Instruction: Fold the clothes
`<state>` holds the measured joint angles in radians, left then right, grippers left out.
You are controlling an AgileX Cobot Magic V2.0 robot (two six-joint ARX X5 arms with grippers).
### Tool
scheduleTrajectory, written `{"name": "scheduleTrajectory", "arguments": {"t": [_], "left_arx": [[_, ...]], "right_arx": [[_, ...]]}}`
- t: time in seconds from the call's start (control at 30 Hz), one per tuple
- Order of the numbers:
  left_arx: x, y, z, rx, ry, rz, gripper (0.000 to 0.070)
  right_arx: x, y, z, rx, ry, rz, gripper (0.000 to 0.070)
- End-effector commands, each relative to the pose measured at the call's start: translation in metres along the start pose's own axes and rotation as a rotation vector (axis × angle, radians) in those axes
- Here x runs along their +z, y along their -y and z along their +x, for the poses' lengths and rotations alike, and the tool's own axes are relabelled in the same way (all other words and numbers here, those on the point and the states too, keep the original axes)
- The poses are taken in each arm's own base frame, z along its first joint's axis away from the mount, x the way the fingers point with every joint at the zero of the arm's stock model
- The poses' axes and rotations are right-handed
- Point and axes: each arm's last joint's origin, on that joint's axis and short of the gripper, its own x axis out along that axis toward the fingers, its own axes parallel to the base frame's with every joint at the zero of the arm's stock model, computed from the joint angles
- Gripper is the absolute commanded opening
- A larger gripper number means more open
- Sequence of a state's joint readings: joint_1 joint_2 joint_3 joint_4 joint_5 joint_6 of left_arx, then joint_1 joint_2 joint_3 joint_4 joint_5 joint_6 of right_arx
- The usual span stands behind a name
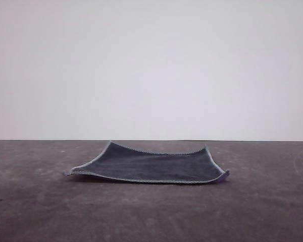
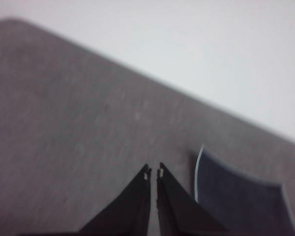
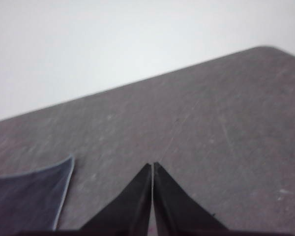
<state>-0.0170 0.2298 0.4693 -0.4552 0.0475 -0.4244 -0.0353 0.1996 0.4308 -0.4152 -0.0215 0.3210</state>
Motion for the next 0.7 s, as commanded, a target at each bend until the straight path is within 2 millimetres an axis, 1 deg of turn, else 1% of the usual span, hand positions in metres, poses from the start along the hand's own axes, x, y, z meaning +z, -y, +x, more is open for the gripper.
{"name": "scheduleTrajectory", "arguments": {"t": [0.0, 0.17, 0.33, 0.47, 0.67], "left_arx": [[0.011, 0.006, -0.002, -0.007, -0.033, 0.061, 0.0005], [0.028, 0.015, 0.008, -0.026, -0.209, 0.114, 0.0005], [0.04, 0.022, 0.024, -0.063, -0.373, 0.166, 0.0005], [0.044, 0.028, 0.038, -0.121, -0.466, 0.217, 0.0005], [0.041, 0.043, 0.052, -0.226, -0.511, 0.327, 0.0005]], "right_arx": [[0.007, -0.003, 0.002, 0.007, -0.041, -0.011, 0.0], [0.02, -0.01, 0.015, 0.055, -0.215, -0.081, 0.0], [0.028, -0.016, 0.033, 0.151, -0.332, -0.119, 0.0], [0.028, -0.022, 0.046, 0.203, -0.401, -0.151, 0.0], [0.018, -0.039, 0.059, 0.306, -0.484, -0.208, 0.0]]}}
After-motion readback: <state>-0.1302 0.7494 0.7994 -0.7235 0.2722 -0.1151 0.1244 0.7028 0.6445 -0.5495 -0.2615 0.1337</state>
